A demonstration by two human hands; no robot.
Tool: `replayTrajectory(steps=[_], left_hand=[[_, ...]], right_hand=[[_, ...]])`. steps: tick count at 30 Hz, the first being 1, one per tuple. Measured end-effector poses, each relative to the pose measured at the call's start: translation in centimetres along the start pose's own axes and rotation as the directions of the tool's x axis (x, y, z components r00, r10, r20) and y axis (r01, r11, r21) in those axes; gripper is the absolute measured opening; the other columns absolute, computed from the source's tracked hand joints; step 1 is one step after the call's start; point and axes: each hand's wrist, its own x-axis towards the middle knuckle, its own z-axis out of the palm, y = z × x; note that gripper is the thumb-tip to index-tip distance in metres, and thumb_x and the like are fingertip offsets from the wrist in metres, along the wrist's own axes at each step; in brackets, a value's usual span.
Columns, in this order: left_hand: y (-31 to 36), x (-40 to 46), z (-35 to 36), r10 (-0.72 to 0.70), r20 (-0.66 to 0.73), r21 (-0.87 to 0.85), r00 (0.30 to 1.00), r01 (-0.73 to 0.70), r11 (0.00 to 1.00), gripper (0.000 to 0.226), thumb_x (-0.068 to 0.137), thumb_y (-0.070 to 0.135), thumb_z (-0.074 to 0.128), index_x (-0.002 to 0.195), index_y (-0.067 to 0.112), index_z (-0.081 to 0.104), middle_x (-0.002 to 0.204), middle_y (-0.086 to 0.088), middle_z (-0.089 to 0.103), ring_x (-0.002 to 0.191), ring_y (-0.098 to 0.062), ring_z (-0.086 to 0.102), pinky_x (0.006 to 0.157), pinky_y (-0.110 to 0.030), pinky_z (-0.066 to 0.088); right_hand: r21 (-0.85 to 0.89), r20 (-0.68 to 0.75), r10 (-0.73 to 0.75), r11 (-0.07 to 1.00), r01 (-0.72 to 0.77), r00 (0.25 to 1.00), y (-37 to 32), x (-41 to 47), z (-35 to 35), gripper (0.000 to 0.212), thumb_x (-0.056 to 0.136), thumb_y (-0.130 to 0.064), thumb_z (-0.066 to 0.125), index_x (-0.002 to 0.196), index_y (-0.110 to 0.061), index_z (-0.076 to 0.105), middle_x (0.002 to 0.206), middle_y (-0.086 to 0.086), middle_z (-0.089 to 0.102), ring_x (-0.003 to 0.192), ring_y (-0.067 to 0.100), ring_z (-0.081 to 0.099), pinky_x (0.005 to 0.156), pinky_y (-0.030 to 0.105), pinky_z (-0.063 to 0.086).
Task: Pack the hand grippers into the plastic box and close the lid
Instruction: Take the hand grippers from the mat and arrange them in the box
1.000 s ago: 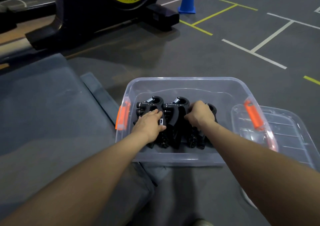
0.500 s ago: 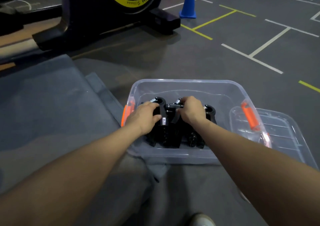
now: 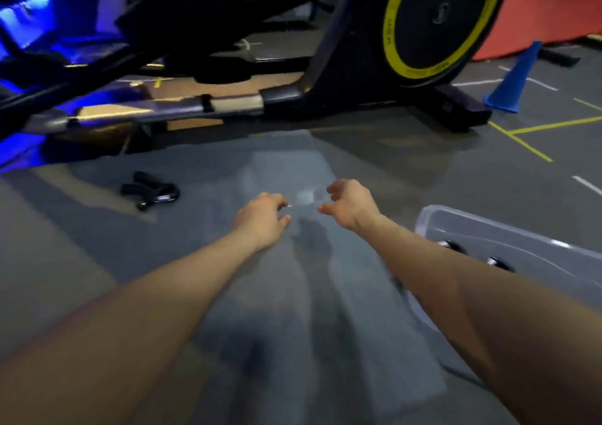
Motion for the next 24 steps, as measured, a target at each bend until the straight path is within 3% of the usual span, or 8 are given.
replayTrajectory(steps=[6, 13, 24], left_hand=[[-11.3, 1.6, -2.8, -0.167, -0.067, -0.030, 0.984, 0.165, 0.986, 0.039, 0.091, 0.025, 0.055, 0.128, 0.017, 0.053, 0.129, -0.009, 0.051, 0.122, -0.027, 0.050, 0.102, -0.034, 0.041], [-21.6, 6.4, -2.7, -0.243, -0.150, -0.019, 0.958, 0.243, 0.970, 0.043, 0.090, 0.024, 0.055, 0.132, 0.015, 0.047, 0.135, -0.008, 0.045, 0.126, -0.027, 0.045, 0.106, -0.041, 0.038], [-27.8, 12.8, 0.4, -0.235, -0.236, 0.096, 0.943, 0.263, 0.960, 0.039, 0.093, 0.021, 0.051, 0.130, 0.014, 0.047, 0.138, -0.005, 0.044, 0.127, -0.026, 0.042, 0.101, -0.039, 0.038]], right_hand=[[0.008, 0.131, -0.082, 0.997, 0.082, 0.988, -8.2, 3.9, 10.5, 0.051, 0.083, -0.020, 0.070, 0.130, -0.007, 0.053, 0.131, 0.014, 0.058, 0.121, 0.027, 0.055, 0.104, 0.036, 0.043], [-0.018, 0.210, -0.135, 0.990, 0.142, 0.968, -13.4, 9.5, 20.4, 0.051, 0.083, -0.022, 0.070, 0.129, -0.010, 0.054, 0.129, 0.011, 0.059, 0.119, 0.025, 0.057, 0.101, 0.034, 0.046], [-0.012, 0.186, -0.159, 0.986, 0.164, 0.970, -14.6, 15.1, 27.4, 0.038, 0.084, -0.018, 0.065, 0.121, -0.015, 0.060, 0.124, 0.009, 0.063, 0.115, 0.027, 0.059, 0.098, 0.036, 0.048]])
